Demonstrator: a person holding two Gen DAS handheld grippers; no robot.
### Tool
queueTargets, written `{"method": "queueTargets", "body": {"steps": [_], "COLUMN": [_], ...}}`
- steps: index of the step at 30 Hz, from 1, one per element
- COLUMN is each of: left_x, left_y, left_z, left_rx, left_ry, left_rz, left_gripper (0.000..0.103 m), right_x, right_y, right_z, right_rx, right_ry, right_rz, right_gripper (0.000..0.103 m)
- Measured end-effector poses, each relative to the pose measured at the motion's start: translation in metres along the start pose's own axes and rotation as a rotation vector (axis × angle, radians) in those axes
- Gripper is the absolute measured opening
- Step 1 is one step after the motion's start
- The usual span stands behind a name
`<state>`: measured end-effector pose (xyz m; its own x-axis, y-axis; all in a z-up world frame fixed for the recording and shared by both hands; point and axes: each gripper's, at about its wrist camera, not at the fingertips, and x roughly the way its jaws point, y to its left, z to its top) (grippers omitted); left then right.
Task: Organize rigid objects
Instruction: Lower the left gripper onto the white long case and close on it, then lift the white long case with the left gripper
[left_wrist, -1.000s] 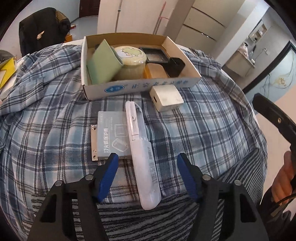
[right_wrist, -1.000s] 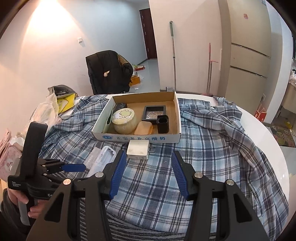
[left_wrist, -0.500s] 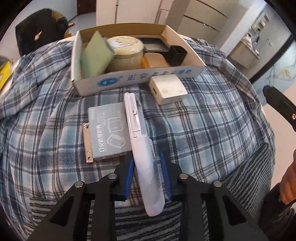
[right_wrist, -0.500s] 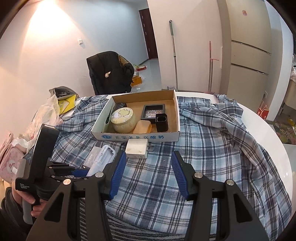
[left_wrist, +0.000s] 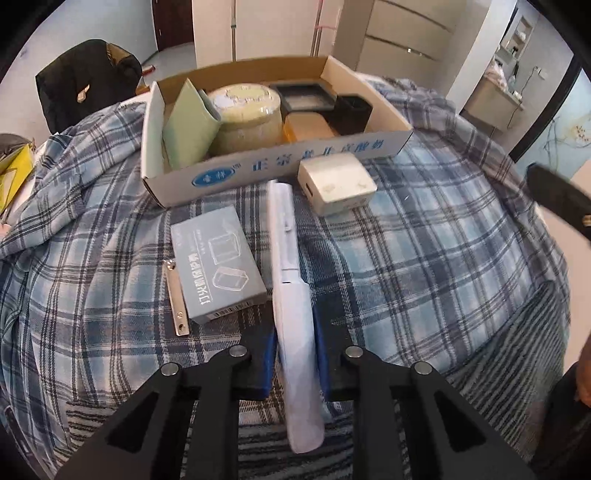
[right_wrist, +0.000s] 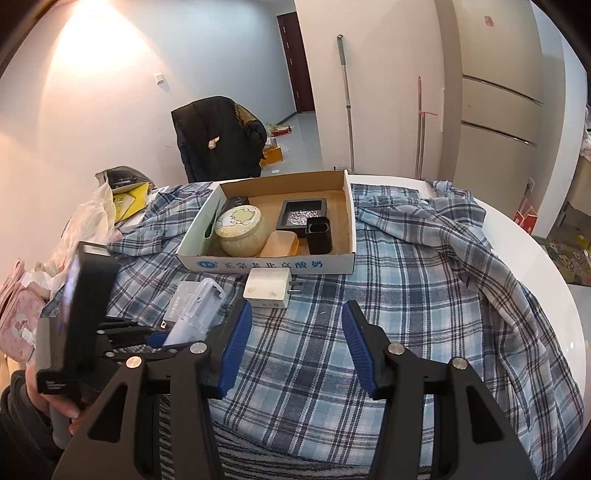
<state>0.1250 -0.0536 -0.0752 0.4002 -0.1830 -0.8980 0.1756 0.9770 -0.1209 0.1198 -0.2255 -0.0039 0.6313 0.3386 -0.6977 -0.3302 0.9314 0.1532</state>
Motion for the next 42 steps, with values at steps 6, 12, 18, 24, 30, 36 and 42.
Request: {"method": "queueTargets", "body": {"steps": [6, 12, 18, 24, 30, 36, 42], "left_x": [-0.034, -0.038, -0.025, -0.014, -0.014, -0.010, 0.003], "left_y": [0.007, 0.023, 0.041, 0.035, 0.039, 0.040, 0.034], "left_z": [-0.003, 0.007, 0.009, 0.004, -0.004, -0.009, -0.010], "left_rx": [-0.005, -0.035, -0.077, -0.066, -0.083, -0.068, -0.039], "left_ry": [-0.096, -0.088, -0.073, -0.076, -0.063, -0.017, 0.006], "left_rz": [-0.023, 0.053, 0.095, 0.127, 0.098, 0.084, 0.115], "left_gripper": [0.019, 0.019, 0.019, 0.019, 0.019, 0.019, 0.019], "right_x": [-0.001, -0.004, -0.010, -0.006, 0.003, 0.009, 0.011], "right_y": [-0.005, -0.001, 0.006, 0.001, -0.001, 0.002, 0.000], "right_z": [0.004, 0.007, 0.005, 0.002, 0.000, -0.004, -0.005], "right_rx": [0.029, 0.022, -0.020, -0.009, 0.001, -0.011, -0.006], "right_ry": [0.002, 0.015, 0.002, 0.014, 0.043, 0.058, 0.059], "right_rz": [-0.022, -0.029, -0.041, -0.028, -0.028, -0.020, -0.019], "right_gripper": [0.050, 0.050, 0.050, 0.050, 0.050, 0.050, 0.050]}}
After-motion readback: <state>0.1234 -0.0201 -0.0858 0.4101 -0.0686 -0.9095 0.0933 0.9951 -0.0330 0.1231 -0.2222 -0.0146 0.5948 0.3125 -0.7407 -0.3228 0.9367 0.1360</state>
